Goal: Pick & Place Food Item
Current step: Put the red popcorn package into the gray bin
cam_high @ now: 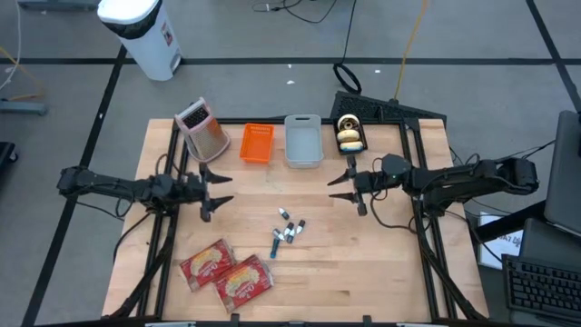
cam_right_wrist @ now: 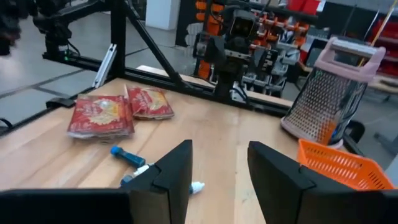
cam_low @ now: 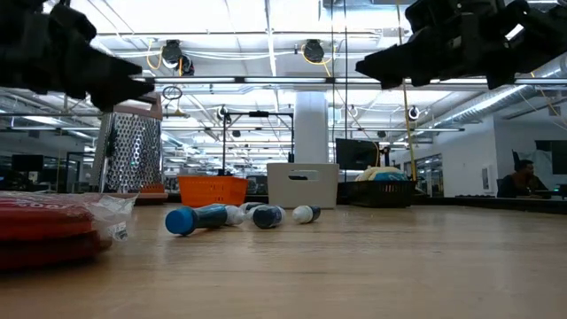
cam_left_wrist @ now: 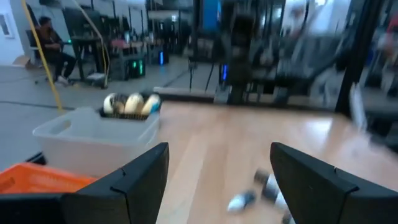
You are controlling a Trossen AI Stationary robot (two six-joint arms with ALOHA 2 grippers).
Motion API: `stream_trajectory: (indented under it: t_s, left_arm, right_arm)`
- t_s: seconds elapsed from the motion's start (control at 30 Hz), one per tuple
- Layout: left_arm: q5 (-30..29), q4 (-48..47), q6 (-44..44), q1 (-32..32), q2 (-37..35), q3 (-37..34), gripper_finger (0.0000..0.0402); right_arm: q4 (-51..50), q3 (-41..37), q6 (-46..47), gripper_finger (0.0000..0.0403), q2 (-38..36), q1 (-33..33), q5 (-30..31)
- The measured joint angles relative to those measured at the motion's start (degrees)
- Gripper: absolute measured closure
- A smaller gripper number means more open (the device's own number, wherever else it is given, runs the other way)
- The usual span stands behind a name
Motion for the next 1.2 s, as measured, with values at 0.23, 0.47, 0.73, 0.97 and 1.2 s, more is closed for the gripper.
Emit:
stream_trajectory:
  t_s: [0.23, 0.47, 0.73, 0.97, 1.2]
  left_arm:
    - [-3.27, 9.44, -18.7, -0.13, -0.02, 0.02, 0.0119]
    - [-9.19, 4.95, -29.45, -0.11, 0.0, 0.02, 0.0119]
    - [1.48, -12.46, -45.87, -7.01, 12.45, 8.76, 0.0119]
    - [7.23, -49.32, -58.03, -17.83, 39.07, 31.62, 0.0119]
    - [21.55, -54.15, -67.62, -25.24, 59.19, 39.52, 0.0119]
  right_arm:
    - [-0.47, 0.0, 1.84, 0.0261, 0.0, -0.71, 0.01]
    - [-0.57, 0.0, 1.78, 0.0258, 0.0, -0.69, -0.02]
    - [-0.92, 0.0, 1.82, 0.0257, 0.0, -0.67, -0.02]
    - [-0.9, 0.0, 1.58, 0.0257, 0.0, -0.67, -0.02]
    - [-1.49, 0.0, 1.8, 0.0257, 0.02, -0.67, -0.02]
